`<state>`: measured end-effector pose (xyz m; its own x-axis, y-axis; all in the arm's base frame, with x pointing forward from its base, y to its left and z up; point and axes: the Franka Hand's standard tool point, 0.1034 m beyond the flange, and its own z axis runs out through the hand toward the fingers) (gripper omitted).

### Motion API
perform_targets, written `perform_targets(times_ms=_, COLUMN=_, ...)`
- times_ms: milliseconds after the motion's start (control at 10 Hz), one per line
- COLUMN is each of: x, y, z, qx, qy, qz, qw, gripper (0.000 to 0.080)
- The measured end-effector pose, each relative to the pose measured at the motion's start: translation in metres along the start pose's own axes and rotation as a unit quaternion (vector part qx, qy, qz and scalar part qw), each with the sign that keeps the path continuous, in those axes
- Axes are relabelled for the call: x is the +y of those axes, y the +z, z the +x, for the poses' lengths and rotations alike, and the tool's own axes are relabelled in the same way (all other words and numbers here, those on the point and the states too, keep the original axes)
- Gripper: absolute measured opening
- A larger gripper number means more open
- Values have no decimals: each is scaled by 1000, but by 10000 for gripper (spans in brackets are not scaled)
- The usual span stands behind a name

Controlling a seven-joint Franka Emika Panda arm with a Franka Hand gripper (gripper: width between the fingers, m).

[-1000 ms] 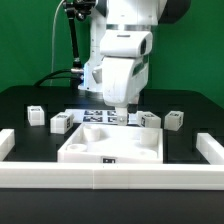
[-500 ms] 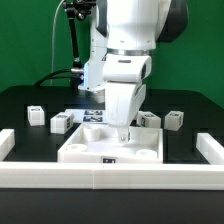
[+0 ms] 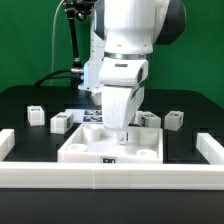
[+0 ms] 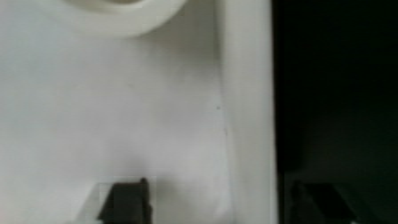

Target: Assemble one leg

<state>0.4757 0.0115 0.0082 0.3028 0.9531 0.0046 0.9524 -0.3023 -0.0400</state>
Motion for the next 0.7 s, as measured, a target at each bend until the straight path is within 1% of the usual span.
perform_targets(times_ms=100, x=0, y=0, z=0, qx=0, qy=0, qz=0, qw=1000, gripper=239)
perform_targets(times_ms=200, x=0, y=0, z=0, qx=0, qy=0, qz=0, qw=1000, gripper=239)
perform_targets(times_ms=300, x=0, y=0, z=0, qx=0, qy=-1, qz=-1, qw=1000, gripper=71)
perform_targets(times_ms=400, x=0, y=0, z=0, qx=0, qy=-1, qz=-1, qw=1000, gripper=59)
perform_targets(times_ms=700, x=0, y=0, z=0, qx=0, qy=-1, qz=-1, qw=1000, gripper=59)
